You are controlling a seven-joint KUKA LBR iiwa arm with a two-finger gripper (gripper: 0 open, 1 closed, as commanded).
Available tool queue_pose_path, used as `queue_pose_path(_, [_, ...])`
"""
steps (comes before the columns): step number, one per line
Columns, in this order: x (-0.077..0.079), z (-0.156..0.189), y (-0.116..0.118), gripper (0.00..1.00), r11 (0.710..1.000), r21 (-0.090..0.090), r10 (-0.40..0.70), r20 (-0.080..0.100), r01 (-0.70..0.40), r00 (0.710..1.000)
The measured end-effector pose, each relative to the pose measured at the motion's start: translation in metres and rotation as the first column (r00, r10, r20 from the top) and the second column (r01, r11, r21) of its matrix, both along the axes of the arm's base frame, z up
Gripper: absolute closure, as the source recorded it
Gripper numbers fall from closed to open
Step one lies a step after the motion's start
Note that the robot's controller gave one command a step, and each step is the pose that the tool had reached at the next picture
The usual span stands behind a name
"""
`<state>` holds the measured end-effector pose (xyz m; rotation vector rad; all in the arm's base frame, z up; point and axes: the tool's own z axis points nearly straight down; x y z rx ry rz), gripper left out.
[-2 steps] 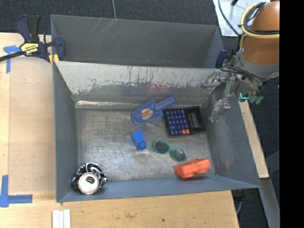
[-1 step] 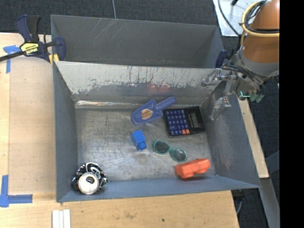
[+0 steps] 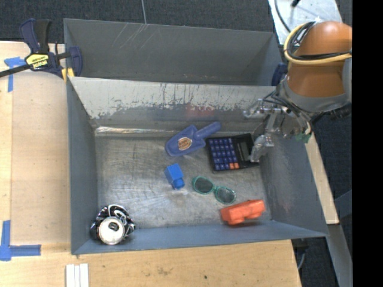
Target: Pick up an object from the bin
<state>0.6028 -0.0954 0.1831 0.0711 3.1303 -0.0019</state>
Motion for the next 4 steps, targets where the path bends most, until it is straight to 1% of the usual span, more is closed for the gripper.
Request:
queue_pose_path(1, [-0.005, -0.067, -0.023, 0.00, 1.000, 0.001, -0.020, -0.002, 0.020, 1.000])
queue_pose_path(2, [-0.017, -0.100, -0.026, 0.00, 0.986, 0.000, -0.166, -0.003, 0.166, 0.986])
queue_pose_path(3, [-0.025, -0.103, 0.010, 0.00, 0.980, -0.002, -0.200, 0.018, 0.200, 0.980])
queue_pose_path(4, [-0.019, -0.104, 0.020, 0.00, 0.968, 0.004, -0.250, 0.007, 0.250, 0.968])
